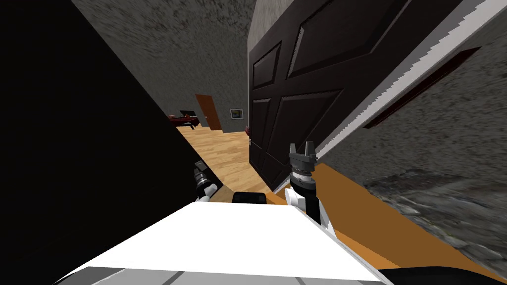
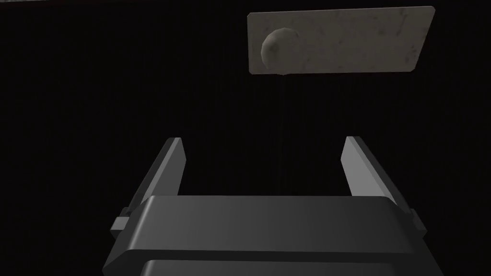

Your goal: Push the door open

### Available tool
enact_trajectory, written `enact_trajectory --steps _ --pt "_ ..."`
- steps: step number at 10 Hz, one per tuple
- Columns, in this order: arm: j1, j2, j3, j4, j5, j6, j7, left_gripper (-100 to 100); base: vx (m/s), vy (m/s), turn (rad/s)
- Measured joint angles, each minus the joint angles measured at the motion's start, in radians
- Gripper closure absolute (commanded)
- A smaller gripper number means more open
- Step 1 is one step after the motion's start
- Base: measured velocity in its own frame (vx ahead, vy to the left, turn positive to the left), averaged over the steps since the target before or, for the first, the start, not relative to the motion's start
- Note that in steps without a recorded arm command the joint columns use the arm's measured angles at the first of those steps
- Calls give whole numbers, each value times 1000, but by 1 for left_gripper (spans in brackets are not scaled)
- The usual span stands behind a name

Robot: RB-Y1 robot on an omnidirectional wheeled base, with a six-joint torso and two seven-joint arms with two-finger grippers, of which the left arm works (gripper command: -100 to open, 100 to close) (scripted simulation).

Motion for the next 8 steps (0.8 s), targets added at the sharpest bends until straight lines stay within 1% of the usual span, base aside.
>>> enact_trajectory --steps 1,2,3,4,6,8 --pt "-13 -14 18 19 12 -9 -15 -100 -33 -120 -2" --pt "-14 -16 19 22 13 -11 -17 -100 44 67 -33" --pt "-17 4 20 36 14 -20 -16 -100 70 182 -35" --pt "-18 16 22 40 14 -27 -16 -100 79 244 -27" --pt "-9 23 23 30 15 -32 -15 -100 113 226 -36" --pt "-4 19 26 25 16 -37 -16 -100 134 161 -29"
